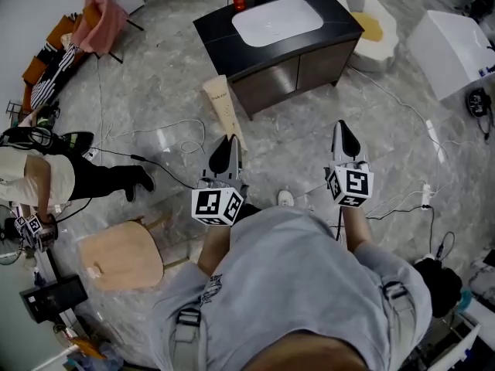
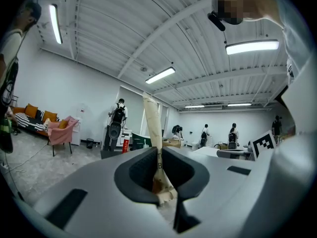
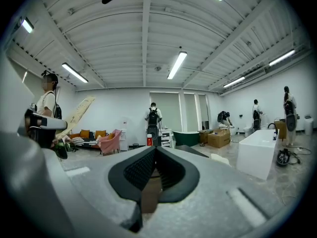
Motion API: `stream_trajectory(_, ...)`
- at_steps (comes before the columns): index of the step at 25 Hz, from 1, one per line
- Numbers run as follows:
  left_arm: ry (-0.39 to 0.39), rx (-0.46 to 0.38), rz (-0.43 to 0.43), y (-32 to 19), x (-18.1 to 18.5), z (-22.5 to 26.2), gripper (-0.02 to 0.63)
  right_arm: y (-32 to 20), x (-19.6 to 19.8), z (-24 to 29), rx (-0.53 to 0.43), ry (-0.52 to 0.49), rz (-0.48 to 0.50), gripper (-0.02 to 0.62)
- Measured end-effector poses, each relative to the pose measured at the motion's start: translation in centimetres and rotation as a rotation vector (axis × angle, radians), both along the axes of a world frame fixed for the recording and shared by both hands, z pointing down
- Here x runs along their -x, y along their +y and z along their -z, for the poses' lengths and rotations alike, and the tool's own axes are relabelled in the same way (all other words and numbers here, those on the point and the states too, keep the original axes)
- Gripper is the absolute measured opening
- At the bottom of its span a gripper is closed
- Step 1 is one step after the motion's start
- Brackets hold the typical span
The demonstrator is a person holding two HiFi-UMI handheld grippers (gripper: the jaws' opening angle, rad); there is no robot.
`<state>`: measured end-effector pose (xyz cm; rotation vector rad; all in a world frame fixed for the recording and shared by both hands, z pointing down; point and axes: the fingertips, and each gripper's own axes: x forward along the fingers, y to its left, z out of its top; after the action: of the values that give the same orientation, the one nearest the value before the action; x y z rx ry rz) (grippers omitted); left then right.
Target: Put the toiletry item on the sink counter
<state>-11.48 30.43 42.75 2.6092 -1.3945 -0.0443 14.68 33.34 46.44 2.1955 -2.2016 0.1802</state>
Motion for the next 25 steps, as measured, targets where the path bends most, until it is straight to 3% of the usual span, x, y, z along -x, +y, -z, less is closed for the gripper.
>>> stream_trajectory(7,-0.008,0.005,-0.006,-1.0,-2.0,-0.3,0.030,-0.3,-2.2,-0.8,0.014,-0.023,-0.017,0.003)
stream_trajectory(25,0.007,0.020,-0.004,-6.2,-2.0,-0.8,0.031,-5.9,-1.5,-0.8,0.034,-0.010,0.013,0.003)
